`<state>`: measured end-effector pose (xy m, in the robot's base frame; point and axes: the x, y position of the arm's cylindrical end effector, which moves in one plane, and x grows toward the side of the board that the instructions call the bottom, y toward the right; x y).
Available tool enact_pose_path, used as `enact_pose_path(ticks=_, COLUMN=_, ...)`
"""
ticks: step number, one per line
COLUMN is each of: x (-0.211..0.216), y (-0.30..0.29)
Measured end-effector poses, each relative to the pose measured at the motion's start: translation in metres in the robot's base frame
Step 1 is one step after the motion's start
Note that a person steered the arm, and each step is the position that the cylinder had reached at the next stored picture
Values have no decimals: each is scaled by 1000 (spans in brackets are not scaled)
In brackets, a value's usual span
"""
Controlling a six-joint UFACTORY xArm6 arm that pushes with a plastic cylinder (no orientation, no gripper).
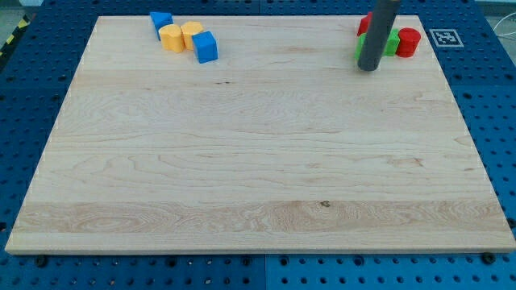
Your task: Point at blue triangle
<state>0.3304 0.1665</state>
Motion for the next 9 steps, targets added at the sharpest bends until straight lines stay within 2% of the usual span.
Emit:
enact_pose_path(ticks=3, x=67, y=-95)
enact_pose_path(ticks=5, x=80, y=-198)
enact_pose_path(ticks=7, x=55, y=-330)
enact_pose_path(ticks=9, x=-41, y=-462)
